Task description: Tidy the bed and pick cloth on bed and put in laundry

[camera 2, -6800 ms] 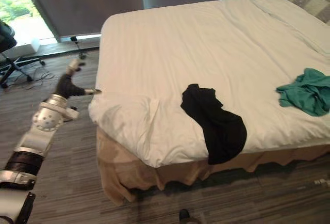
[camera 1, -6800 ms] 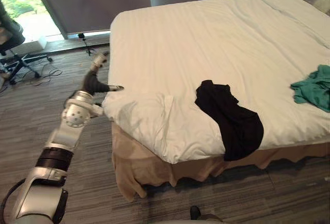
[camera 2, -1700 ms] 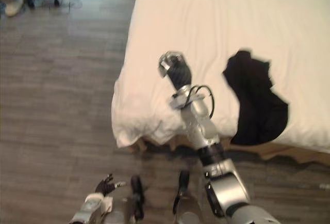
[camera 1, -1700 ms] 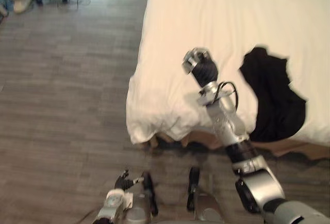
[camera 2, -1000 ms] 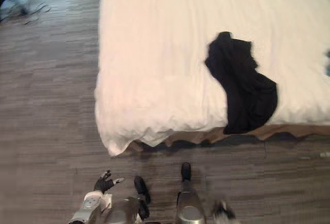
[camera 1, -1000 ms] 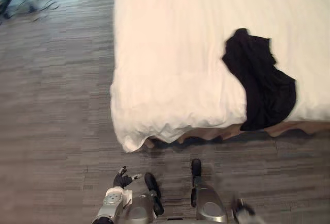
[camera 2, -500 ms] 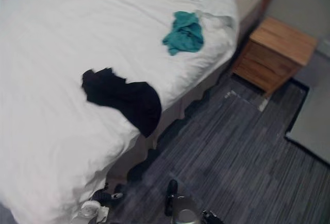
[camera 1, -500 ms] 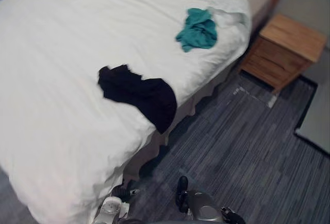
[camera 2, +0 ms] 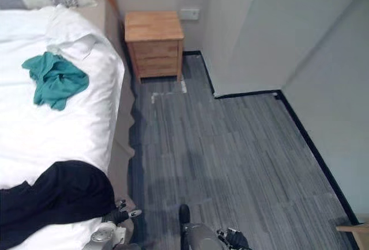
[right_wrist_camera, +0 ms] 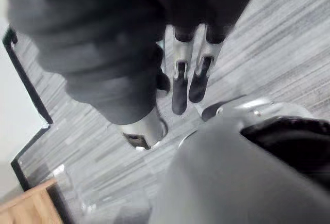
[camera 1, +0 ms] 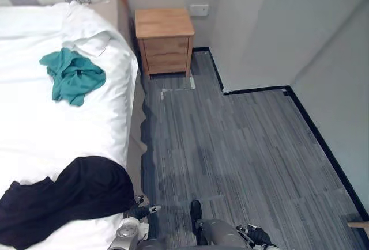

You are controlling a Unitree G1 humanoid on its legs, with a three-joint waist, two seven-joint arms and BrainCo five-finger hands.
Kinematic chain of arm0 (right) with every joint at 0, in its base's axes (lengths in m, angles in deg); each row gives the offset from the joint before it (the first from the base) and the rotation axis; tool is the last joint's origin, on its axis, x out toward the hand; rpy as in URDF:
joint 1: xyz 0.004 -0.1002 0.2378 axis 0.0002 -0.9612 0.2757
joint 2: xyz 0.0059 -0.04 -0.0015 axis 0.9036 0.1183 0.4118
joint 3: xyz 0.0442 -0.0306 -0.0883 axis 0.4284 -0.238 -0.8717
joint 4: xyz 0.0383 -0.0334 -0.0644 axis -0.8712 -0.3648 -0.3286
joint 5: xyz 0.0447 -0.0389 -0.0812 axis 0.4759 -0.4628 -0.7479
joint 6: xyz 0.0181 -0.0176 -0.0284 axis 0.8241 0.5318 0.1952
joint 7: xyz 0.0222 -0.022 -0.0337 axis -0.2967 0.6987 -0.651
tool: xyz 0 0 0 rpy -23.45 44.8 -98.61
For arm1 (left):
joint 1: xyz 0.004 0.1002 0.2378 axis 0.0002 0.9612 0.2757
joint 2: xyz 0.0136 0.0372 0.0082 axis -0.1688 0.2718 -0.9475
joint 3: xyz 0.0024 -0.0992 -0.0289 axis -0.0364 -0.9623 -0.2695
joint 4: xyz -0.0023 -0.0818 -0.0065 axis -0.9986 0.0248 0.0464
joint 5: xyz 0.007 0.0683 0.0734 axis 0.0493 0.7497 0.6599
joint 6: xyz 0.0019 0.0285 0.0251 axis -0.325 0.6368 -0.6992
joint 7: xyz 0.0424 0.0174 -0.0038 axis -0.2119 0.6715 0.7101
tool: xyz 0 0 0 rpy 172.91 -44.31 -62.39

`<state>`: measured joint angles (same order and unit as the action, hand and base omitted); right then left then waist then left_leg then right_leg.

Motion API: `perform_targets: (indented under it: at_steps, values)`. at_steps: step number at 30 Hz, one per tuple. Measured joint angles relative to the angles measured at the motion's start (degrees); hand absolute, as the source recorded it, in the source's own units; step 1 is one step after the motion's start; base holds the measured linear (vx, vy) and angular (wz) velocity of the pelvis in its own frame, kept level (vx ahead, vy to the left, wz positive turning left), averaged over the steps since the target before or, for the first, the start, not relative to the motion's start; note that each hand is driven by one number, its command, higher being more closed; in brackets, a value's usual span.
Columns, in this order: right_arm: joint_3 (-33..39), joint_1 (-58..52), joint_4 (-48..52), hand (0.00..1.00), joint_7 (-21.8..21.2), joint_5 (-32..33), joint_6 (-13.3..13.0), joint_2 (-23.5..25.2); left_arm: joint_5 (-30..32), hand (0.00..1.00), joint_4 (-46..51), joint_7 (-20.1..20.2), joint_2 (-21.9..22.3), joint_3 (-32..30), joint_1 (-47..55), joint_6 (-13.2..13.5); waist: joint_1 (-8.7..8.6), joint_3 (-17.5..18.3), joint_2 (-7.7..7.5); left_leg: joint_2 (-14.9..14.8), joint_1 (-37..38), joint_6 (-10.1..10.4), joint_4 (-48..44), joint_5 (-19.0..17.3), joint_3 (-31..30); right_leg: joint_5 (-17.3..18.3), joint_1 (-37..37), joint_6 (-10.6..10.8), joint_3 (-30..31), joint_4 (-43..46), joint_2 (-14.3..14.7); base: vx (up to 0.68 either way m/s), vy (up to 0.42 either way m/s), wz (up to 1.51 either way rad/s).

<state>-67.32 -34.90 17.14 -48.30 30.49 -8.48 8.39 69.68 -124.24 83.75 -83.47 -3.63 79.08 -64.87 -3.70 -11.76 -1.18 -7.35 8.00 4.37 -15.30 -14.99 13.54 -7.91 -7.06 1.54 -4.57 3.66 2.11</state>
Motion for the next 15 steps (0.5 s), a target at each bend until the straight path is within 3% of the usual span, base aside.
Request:
perform_targets:
  at_steps: [1,2,3,4,6,8,10,11,12,15]
  values:
    - [0.0,0.1,-0.4,0.0,0.2,0.0,0.0,-0.2,0.0,0.0,0.0,0.0,0.0,0.0,0.1,0.0,0.5,0.7,0.74,-0.7,-0.2,-0.4,0.4,0.7,0.6,-1.1,0.1,1.7,0.9,-1.2,0.5,0.03,0.01,-0.2]
    - [0.6,0.4,-0.7,0.0,0.4,0.1,0.1,-0.8,-0.2,0.0,-0.4,0.2,0.4,0.1,0.1,-0.1,-0.19,1.6,2.46,-2.5,-0.6,-0.4,1.5,1.0,0.8,1.2,-0.4,0.9,0.2,1.3,0.6,0.11,0.03,0.38]
    - [1.2,0.3,-1.4,0.0,0.6,0.2,0.2,-0.5,-0.9,0.0,-0.3,0.1,-0.3,1.5,-0.5,-0.1,-0.84,1.6,1.84,-2.1,0.5,0.0,2.5,1.0,-0.1,7.3,-1.1,-3.1,-1.7,8.9,-1.8,0.13,0.058,0.54]
    - [1.2,-0.5,-2.3,0.0,0.7,0.1,0.3,0.0,-1.5,0.0,-0.3,0.1,-1.3,2.6,-0.8,-0.3,-0.94,2.2,0.52,-1.1,0.5,0.5,3.2,1.3,-0.7,7.7,-0.4,-1.1,-0.3,7.6,-2.4,0.13,-0.001,0.28]
    - [1.3,0.1,-4.1,0.0,1.3,0.0,0.2,0.3,-3.1,0.0,-1.4,-0.1,-1.9,2.7,-0.8,-1.2,0.67,3.9,-0.36,-1.6,0.2,1.6,4.5,1.9,0.1,4.9,2.8,-1.2,0.4,-1.1,-1.3,0.08,-0.08,-0.3]
    - [2.2,0.8,-4.6,0.0,2.5,0.0,0.7,0.0,-4.1,0.0,-2.4,-0.5,-0.9,2.7,-0.6,-1.3,0.54,4.3,0.41,-1.7,0.3,1.6,5.6,2.0,0.7,2.9,3.7,-1.1,0.8,-4.6,-0.9,0.02,-0.027,-0.28]
    - [4.9,1.0,-6.3,0.0,3.8,0.2,2.8,0.1,-6.7,0.0,-3.9,-1.6,0.6,2.6,-0.3,-1.2,0.1,4.5,1.16,-1.1,1.5,1.6,6.2,2.0,0.8,0.9,6.7,-0.8,1.4,-8.6,-0.9,-0.03,0.027,-0.13]
    - [5.5,0.9,-6.6,0.0,4.0,0.2,3.1,0.2,-6.9,0.0,-3.9,-1.7,0.7,2.4,-0.2,-1.2,0.15,4.6,1.21,-1.0,1.7,1.6,6.1,2.0,0.8,0.7,7.1,-0.8,1.5,-8.9,-1.0,0.0,0.0,0.0]
    - [7.9,3.9,-6.6,0.0,5.5,0.7,3.4,0.6,-6.7,0.0,-5.9,-3.9,2.0,-5.3,1.4,-2.4,0.87,5.5,1.03,0.8,3.1,1.5,10.1,-0.2,-3.4,0.9,7.4,0.9,-1.6,-9.4,-2.8,0.0,0.0,0.0]
    - [7.9,3.9,-6.6,0.0,5.5,0.7,3.4,0.6,-6.7,0.0,-5.9,-3.9,2.0,-5.3,1.4,-2.4,0.87,5.5,1.03,0.8,3.1,1.5,10.1,-0.2,-3.4,0.9,7.4,0.9,-1.6,-9.4,-2.8,0.0,0.0,0.0]
